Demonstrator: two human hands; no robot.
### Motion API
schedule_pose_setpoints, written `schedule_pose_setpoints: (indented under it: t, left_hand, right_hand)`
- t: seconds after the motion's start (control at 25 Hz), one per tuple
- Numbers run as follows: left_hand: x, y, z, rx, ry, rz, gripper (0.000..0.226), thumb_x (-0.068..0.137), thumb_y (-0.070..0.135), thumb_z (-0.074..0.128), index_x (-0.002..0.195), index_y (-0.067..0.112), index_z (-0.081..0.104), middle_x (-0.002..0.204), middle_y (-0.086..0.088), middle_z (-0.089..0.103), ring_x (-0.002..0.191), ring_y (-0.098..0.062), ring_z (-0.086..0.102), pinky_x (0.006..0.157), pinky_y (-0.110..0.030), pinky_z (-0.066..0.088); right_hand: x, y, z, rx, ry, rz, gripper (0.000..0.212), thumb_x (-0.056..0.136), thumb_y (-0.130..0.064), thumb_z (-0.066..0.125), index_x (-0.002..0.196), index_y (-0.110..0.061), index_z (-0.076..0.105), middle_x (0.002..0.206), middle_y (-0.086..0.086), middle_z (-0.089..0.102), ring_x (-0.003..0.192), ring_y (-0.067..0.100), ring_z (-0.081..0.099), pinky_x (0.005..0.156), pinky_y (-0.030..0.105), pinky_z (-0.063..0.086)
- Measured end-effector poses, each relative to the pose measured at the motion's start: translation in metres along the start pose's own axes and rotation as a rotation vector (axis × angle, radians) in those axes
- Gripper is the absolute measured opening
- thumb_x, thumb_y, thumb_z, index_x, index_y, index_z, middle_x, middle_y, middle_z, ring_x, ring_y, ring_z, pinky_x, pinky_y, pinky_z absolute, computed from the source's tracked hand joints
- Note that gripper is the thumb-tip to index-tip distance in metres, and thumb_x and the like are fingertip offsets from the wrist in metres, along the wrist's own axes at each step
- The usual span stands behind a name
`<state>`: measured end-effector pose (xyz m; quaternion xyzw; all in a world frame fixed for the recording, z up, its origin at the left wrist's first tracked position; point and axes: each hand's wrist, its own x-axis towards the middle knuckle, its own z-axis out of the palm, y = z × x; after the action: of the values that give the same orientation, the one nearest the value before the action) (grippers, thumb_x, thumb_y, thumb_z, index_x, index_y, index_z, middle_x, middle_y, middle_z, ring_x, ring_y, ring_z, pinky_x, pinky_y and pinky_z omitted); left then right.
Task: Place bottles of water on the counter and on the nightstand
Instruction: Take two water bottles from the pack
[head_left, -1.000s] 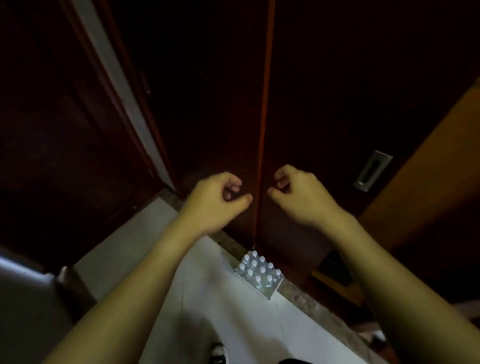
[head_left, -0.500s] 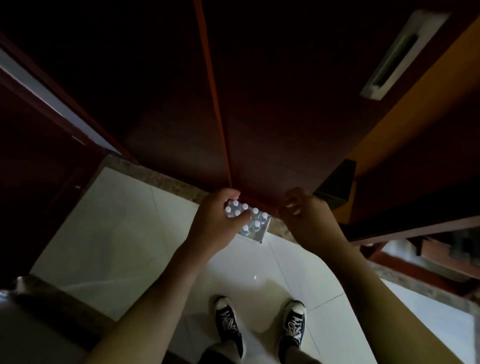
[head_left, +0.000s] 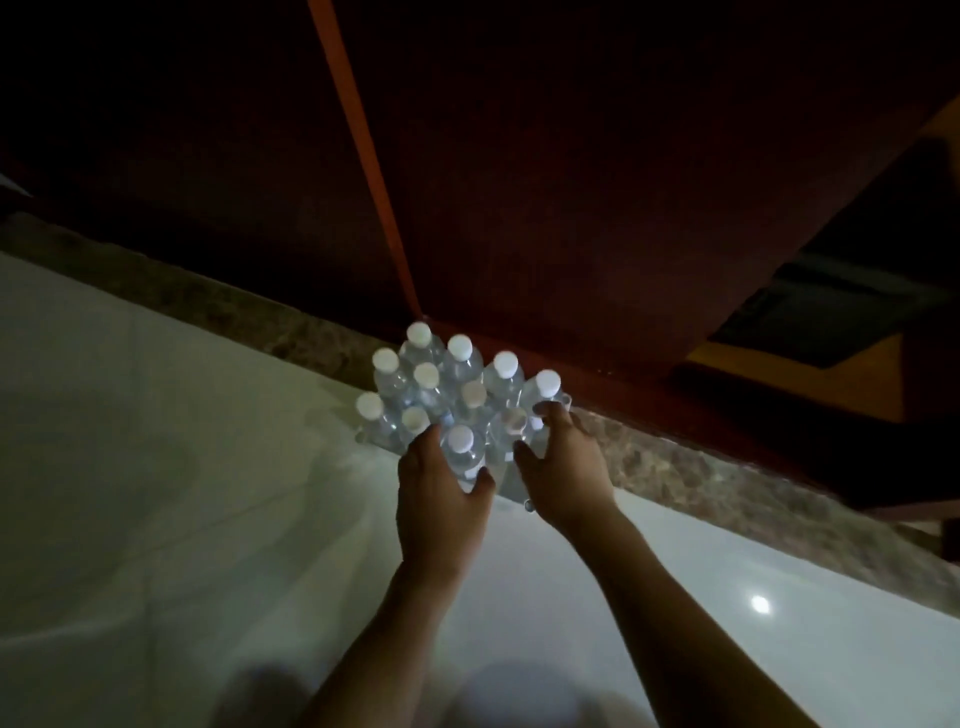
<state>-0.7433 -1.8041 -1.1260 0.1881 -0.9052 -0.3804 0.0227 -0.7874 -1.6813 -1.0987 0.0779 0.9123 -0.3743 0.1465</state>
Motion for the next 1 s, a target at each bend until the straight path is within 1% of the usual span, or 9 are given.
schedule_pose_setpoints:
  t: [0.12,0.24,0.36,0.48,0.6,0.68,0.84,0.92,1.0]
  left_hand:
    - [0.007,-0.050,0.063,0.036,0.067,0.044,0.078,0.075,0.033,0.083,0.140,0.015,0.045,0.141,-0.008,0.057,0.126,-0.024,0.058,0.090,-0.023,0.045]
    - [0.019,-0.070,0.090,-0.004,0.148,0.069,0.075,0.074,0.041,0.083,0.135,0.016,0.049,0.133,-0.005,0.063,0.118,-0.021,0.063,0.085,-0.020,0.046]
    - [0.031,-0.077,0.095,0.001,0.121,0.058,0.074,0.070,0.044,0.084,0.131,0.017,0.053,0.127,-0.003,0.068,0.113,-0.021,0.067,0.084,-0.023,0.050]
    - [0.035,-0.078,0.093,0.008,0.126,0.055,0.068,0.069,0.039,0.087,0.125,0.018,0.056,0.121,-0.003,0.071,0.109,-0.023,0.069,0.080,-0.024,0.050]
    - [0.030,-0.069,0.085,-0.041,0.133,0.044,0.063,0.067,0.037,0.088,0.121,0.022,0.059,0.115,0.000,0.073,0.104,-0.020,0.071,0.076,-0.017,0.045]
    - [0.024,-0.048,0.059,-0.089,0.131,0.040,0.064,0.066,0.041,0.088,0.121,0.027,0.058,0.114,0.005,0.073,0.104,-0.017,0.070,0.077,-0.014,0.045]
    - [0.015,0.051,-0.054,-0.188,0.113,0.068,0.066,0.062,0.039,0.090,0.118,0.031,0.056,0.114,0.008,0.072,0.105,-0.014,0.068,0.084,-0.030,0.057]
    - [0.012,0.126,-0.137,-0.266,0.105,0.089,0.066,0.061,0.034,0.091,0.117,0.032,0.056,0.111,0.011,0.070,0.102,-0.009,0.067,0.082,-0.022,0.055]
    - [0.007,0.213,-0.233,-0.366,0.059,0.108,0.062,0.061,0.029,0.090,0.111,0.042,0.056,0.102,0.017,0.070,0.095,0.002,0.065,0.075,-0.009,0.048]
  right_hand:
    - [0.030,0.051,0.071,0.048,0.043,-0.035,0.059,0.087,-0.025,0.068,0.139,-0.021,0.040,0.137,0.006,0.055,0.113,0.029,0.062,0.089,0.041,0.054]
    - [0.046,0.069,0.100,0.110,0.109,-0.073,0.072,0.082,-0.023,0.074,0.142,-0.019,0.035,0.142,0.003,0.049,0.116,0.028,0.060,0.089,0.040,0.052]
    - [0.058,0.071,0.103,0.105,0.154,-0.061,0.067,0.077,-0.022,0.078,0.134,-0.017,0.044,0.135,0.005,0.054,0.112,0.030,0.061,0.084,0.038,0.051]
    - [0.069,0.074,0.101,0.116,0.168,-0.058,0.053,0.074,-0.030,0.078,0.119,-0.022,0.052,0.118,0.001,0.065,0.100,0.026,0.066,0.074,0.030,0.048]
    - [0.062,0.071,0.090,0.117,0.151,-0.071,0.051,0.071,-0.031,0.080,0.113,-0.025,0.053,0.107,-0.002,0.071,0.095,0.024,0.067,0.072,0.028,0.047]
    - [0.047,0.051,0.064,0.131,0.157,-0.101,0.052,0.068,-0.036,0.080,0.111,-0.027,0.053,0.104,-0.003,0.072,0.092,0.024,0.067,0.071,0.032,0.051]
    - [-0.002,-0.045,-0.048,0.287,0.162,-0.242,0.050,0.058,-0.045,0.078,0.099,-0.028,0.057,0.093,-0.009,0.069,0.084,0.012,0.066,0.069,0.039,0.055]
    - [-0.033,-0.117,-0.123,0.425,0.111,-0.277,0.050,0.061,-0.036,0.082,0.105,-0.035,0.058,0.095,-0.015,0.070,0.090,0.004,0.067,0.076,0.033,0.057]
    - [-0.069,-0.202,-0.202,0.585,0.063,-0.299,0.047,0.068,-0.019,0.081,0.107,-0.035,0.058,0.097,-0.010,0.072,0.093,0.011,0.069,0.081,0.041,0.059]
